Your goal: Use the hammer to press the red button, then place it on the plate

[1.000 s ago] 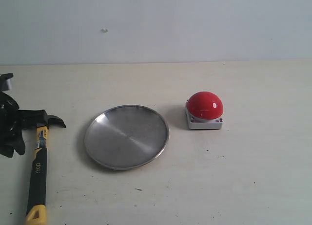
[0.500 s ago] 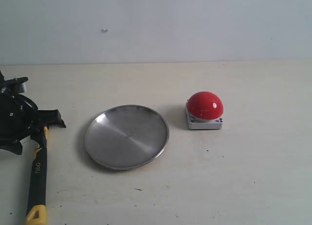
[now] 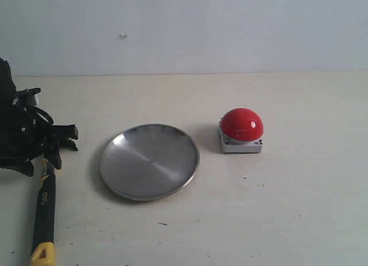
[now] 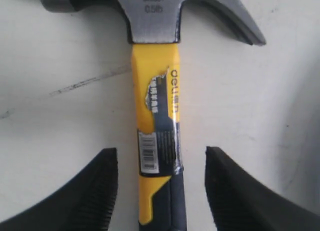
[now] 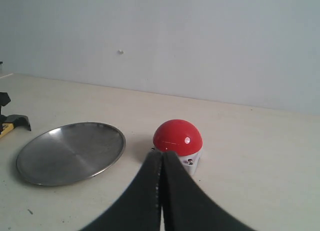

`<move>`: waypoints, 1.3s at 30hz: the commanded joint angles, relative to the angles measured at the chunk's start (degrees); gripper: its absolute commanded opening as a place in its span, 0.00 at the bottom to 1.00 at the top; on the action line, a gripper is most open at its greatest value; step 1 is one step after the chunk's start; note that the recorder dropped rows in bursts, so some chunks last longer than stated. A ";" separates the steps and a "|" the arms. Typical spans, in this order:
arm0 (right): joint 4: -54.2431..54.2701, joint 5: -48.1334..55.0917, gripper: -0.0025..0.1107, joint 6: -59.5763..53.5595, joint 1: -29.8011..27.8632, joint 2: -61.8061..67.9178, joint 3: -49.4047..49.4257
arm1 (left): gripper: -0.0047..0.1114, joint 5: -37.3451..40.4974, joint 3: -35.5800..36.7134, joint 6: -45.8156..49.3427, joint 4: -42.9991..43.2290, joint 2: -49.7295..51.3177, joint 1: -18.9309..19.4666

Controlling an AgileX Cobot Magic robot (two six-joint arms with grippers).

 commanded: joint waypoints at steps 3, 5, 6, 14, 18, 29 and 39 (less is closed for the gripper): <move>-0.14 -0.28 0.02 0.00 -0.21 -0.29 0.27 | 0.49 0.25 -0.46 -0.05 1.09 1.12 -0.23; -0.14 -0.28 0.02 0.00 -0.21 -0.29 0.27 | 0.49 0.25 -0.46 -0.15 1.09 2.21 -0.23; -0.14 -0.28 0.02 0.00 -0.21 -0.29 0.27 | 0.49 0.13 -0.46 -0.15 1.09 2.65 -0.23; -0.14 -0.28 0.02 0.00 -0.21 -0.29 0.27 | 0.49 0.25 -0.86 -0.50 1.09 5.76 -0.23; -0.14 -0.28 0.02 0.00 -0.21 -0.29 0.27 | 0.49 0.53 -1.66 -0.50 1.09 5.98 -0.23; -0.14 -0.28 0.02 0.00 -0.21 -0.29 0.27 | 0.04 0.57 -1.66 4.02 1.23 6.09 -0.23; -0.14 -0.39 0.02 0.00 -0.21 -0.29 0.27 | 0.04 0.84 -1.66 6.42 0.95 4.99 -0.23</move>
